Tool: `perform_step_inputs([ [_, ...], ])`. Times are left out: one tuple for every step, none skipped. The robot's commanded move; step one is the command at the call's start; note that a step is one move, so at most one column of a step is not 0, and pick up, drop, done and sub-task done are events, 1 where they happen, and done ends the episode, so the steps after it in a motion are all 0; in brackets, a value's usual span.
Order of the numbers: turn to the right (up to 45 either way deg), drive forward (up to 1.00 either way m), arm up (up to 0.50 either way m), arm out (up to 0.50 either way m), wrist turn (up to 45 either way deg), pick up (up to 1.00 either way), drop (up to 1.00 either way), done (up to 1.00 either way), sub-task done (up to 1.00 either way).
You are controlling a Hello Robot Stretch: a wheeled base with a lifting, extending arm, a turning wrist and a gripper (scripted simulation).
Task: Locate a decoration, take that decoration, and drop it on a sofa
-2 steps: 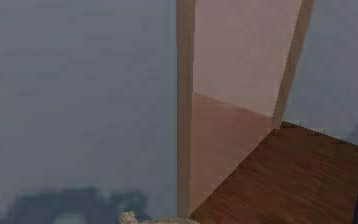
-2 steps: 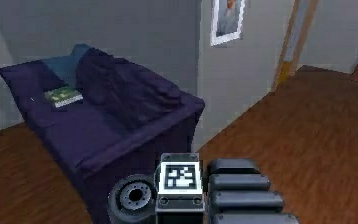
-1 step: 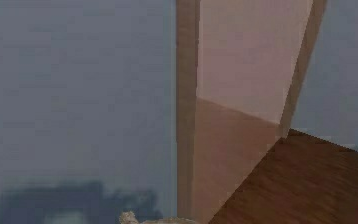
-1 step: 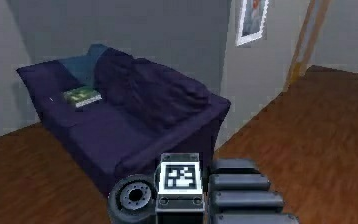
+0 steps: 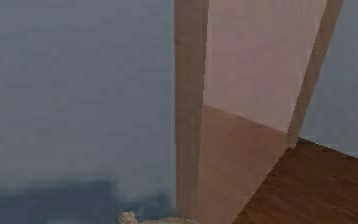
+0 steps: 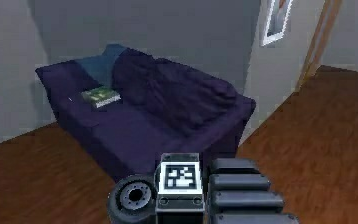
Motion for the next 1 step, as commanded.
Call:
perform_step_inputs([
  [45.0, 0.00, 0.00, 0.00, 0.0, 0.00, 0.00, 0.00, 0.00],
])
